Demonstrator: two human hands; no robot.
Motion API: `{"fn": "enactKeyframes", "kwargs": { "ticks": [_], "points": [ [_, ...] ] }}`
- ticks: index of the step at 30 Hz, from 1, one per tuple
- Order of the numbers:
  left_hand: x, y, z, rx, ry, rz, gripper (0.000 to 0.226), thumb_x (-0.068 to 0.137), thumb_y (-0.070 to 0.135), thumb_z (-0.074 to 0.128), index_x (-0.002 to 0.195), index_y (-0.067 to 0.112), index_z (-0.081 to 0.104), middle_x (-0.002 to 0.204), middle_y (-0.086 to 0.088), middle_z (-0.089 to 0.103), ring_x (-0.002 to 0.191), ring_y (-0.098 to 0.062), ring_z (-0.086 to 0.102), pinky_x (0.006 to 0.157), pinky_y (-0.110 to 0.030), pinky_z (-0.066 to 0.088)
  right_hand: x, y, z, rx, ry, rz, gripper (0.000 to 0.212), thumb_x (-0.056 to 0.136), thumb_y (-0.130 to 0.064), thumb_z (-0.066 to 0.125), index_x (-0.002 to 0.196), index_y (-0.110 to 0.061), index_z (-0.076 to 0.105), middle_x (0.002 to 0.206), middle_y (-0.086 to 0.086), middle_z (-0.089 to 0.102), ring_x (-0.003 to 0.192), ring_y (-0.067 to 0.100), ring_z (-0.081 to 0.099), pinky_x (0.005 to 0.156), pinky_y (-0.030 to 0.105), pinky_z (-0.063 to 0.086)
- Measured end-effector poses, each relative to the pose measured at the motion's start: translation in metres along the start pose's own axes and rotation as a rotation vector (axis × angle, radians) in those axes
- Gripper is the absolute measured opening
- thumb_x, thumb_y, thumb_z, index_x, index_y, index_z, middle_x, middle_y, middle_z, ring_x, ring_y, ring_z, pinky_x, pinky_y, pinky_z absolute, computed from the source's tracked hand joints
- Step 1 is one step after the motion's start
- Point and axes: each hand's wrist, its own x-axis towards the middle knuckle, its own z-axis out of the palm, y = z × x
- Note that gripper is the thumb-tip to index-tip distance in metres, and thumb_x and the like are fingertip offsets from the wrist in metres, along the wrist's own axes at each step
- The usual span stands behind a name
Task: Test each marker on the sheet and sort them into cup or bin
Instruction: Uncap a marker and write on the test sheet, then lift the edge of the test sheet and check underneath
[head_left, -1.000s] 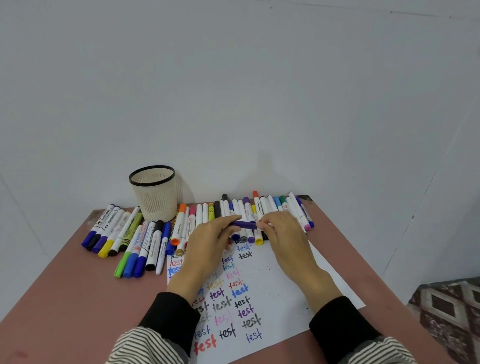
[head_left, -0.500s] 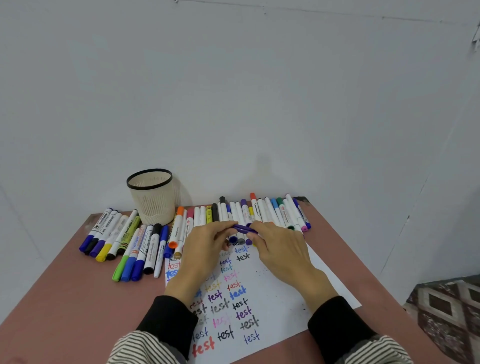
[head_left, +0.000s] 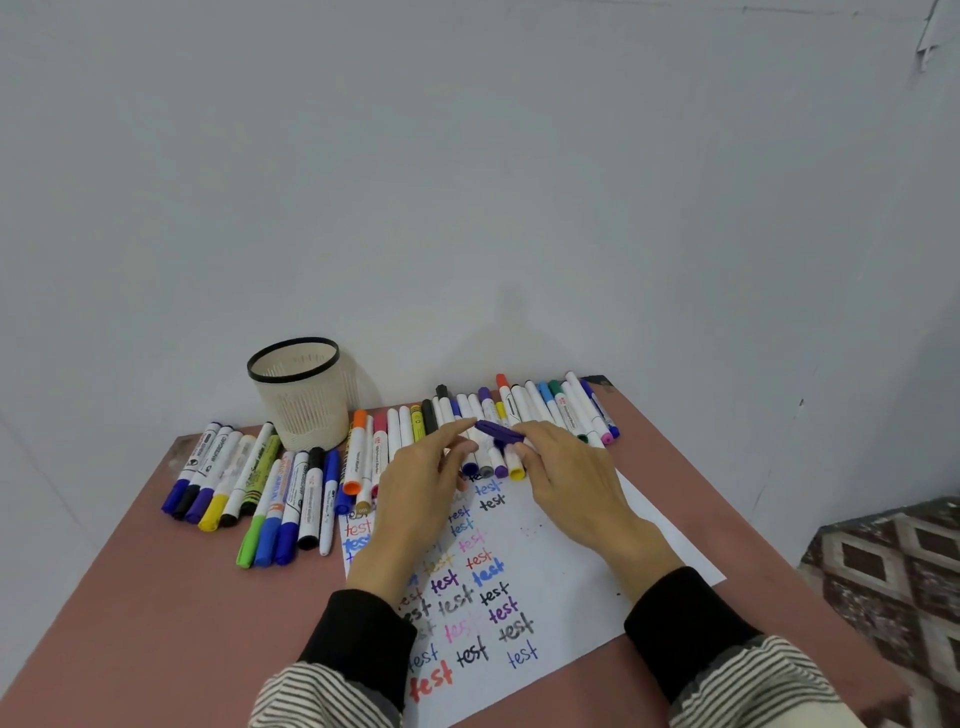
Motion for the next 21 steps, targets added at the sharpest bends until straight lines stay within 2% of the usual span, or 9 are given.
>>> {"fn": "enactKeyframes", "kwargs": {
  "ticks": [3, 6, 8, 10, 13, 15, 19, 21],
  "points": [
    [0.0, -0.001, 0.0, -0.025, 0.003, 0.001, 0.032, 0.1, 0.031, 0.047, 0.131, 0.031, 0.056, 0.103, 0.012, 0.068, 0.079, 0.003, 0.064, 0.083, -0.029, 0.056, 0.002, 0.002, 0.0, 0.066, 0.046, 0.06, 0.034, 0.104, -0.023, 0.037, 0.133, -0.012, 0.052, 0.119, 0.002, 0.062, 0.101, 0.017, 0.059, 0.074, 0.023, 0.046],
    [0.0, -0.002, 0.003, -0.063, 0.001, 0.003, 0.03, 0.101, 0.029, 0.047, 0.129, 0.027, 0.059, 0.115, 0.009, 0.066, 0.095, -0.002, 0.061, 0.089, -0.028, 0.053, 0.004, 0.005, 0.001, 0.134, 0.058, 0.115, 0.034, 0.105, -0.02, 0.036, 0.135, -0.012, 0.049, 0.124, 0.005, 0.059, 0.109, 0.021, 0.057, 0.085, 0.032, 0.051],
    [0.001, -0.003, 0.005, -0.07, -0.006, 0.005, 0.029, 0.101, 0.029, 0.047, 0.127, 0.028, 0.06, 0.116, 0.011, 0.065, 0.097, 0.0, 0.06, 0.089, -0.025, 0.052, 0.004, 0.006, 0.001, 0.168, 0.048, 0.148, 0.035, 0.104, -0.016, 0.037, 0.138, -0.012, 0.047, 0.129, 0.004, 0.056, 0.115, 0.02, 0.053, 0.092, 0.029, 0.047],
    [0.003, -0.004, 0.007, -0.061, -0.019, -0.002, 0.028, 0.101, 0.029, 0.047, 0.125, 0.028, 0.06, 0.116, 0.014, 0.064, 0.099, 0.002, 0.058, 0.089, -0.019, 0.05, 0.005, 0.006, 0.0, 0.193, 0.037, 0.166, 0.037, 0.103, -0.012, 0.038, 0.14, -0.013, 0.045, 0.131, 0.002, 0.053, 0.116, 0.017, 0.051, 0.091, 0.023, 0.043],
    [0.004, -0.003, 0.008, -0.035, -0.035, -0.002, 0.027, 0.101, 0.028, 0.048, 0.123, 0.027, 0.062, 0.113, 0.018, 0.061, 0.099, 0.003, 0.056, 0.085, -0.009, 0.042, 0.005, 0.008, -0.001, 0.234, 0.04, 0.169, 0.034, 0.102, -0.013, 0.042, 0.136, -0.014, 0.049, 0.126, 0.001, 0.055, 0.106, 0.011, 0.051, 0.084, 0.02, 0.044],
    [0.002, -0.001, 0.009, -0.018, -0.064, 0.01, 0.026, 0.101, 0.027, 0.048, 0.122, 0.026, 0.063, 0.113, 0.016, 0.062, 0.099, 0.003, 0.056, 0.085, -0.009, 0.041, 0.005, 0.012, -0.001, 0.227, 0.026, 0.157, 0.033, 0.102, -0.014, 0.044, 0.134, -0.014, 0.05, 0.125, 0.001, 0.055, 0.105, 0.012, 0.052, 0.084, 0.022, 0.047],
    [0.0, 0.004, 0.007, 0.011, -0.112, 0.023, 0.025, 0.101, 0.025, 0.048, 0.12, 0.026, 0.064, 0.116, 0.012, 0.065, 0.099, 0.0, 0.056, 0.086, -0.015, 0.044, 0.004, 0.017, -0.005, 0.194, 0.053, 0.175, 0.033, 0.1, -0.011, 0.047, 0.132, -0.01, 0.055, 0.125, 0.004, 0.057, 0.106, 0.022, 0.057, 0.085, 0.035, 0.052],
    [-0.002, 0.011, 0.008, 0.041, -0.111, 0.02, 0.025, 0.101, 0.026, 0.048, 0.12, 0.026, 0.064, 0.116, 0.013, 0.063, 0.095, 0.003, 0.054, 0.084, -0.013, 0.043, 0.0, 0.024, -0.014, 0.225, 0.087, 0.226, 0.033, 0.099, -0.011, 0.048, 0.132, -0.01, 0.056, 0.125, 0.006, 0.058, 0.105, 0.022, 0.057, 0.083, 0.033, 0.052]
  ]
}}
